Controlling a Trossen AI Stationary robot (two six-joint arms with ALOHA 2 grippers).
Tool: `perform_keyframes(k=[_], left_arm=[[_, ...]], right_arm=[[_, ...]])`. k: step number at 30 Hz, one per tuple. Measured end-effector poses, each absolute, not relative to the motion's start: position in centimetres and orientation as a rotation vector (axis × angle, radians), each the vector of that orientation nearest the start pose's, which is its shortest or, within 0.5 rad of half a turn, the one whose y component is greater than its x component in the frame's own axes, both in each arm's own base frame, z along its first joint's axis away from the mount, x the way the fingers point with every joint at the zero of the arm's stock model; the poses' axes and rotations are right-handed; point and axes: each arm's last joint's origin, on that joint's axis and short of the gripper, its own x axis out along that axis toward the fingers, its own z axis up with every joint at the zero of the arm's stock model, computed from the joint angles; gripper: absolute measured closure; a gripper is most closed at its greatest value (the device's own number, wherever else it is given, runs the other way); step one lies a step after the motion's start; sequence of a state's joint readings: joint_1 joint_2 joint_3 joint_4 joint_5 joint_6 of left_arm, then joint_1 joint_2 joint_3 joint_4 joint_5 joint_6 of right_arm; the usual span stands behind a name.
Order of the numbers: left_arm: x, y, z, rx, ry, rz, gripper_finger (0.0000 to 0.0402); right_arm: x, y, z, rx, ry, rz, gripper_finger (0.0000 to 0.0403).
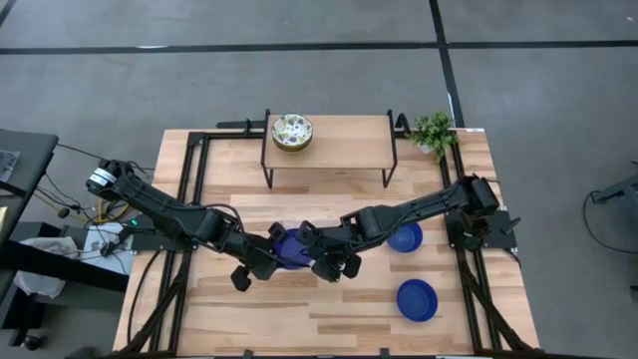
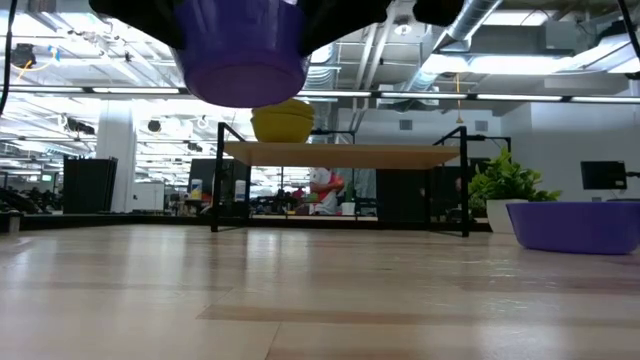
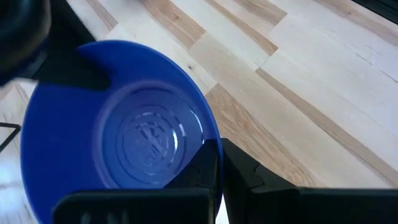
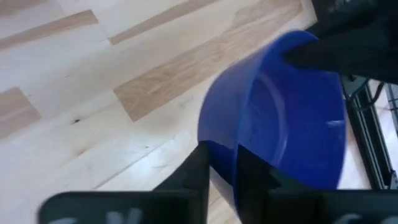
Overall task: Pick & Place Mini bowls
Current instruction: Put the top left blue bowl on the shelf
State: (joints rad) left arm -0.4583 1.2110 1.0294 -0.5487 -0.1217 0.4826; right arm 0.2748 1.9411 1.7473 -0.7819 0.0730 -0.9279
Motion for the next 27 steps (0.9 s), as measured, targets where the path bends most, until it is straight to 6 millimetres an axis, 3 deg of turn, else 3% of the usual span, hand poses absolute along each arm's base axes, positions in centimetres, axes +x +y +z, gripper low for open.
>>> perform_keyframes(k=[3,11,27], left_arm=[[22.6,-10.8,30.1,0.670,0.615,-0.491,0.0396],[22.8,-10.7,30.3,0.680,0.593,-0.441,0.0379],[23.9,-10.7,31.9,0.671,0.438,-0.210,0.0243]], right_arm=[[40.6,11.4,28.0,-1.016,0.817,0.638,0.0392],[40.3,11.7,27.9,-1.022,0.844,0.648,0.0399],[40.0,11.4,27.9,-0.948,0.906,0.599,0.0402]])
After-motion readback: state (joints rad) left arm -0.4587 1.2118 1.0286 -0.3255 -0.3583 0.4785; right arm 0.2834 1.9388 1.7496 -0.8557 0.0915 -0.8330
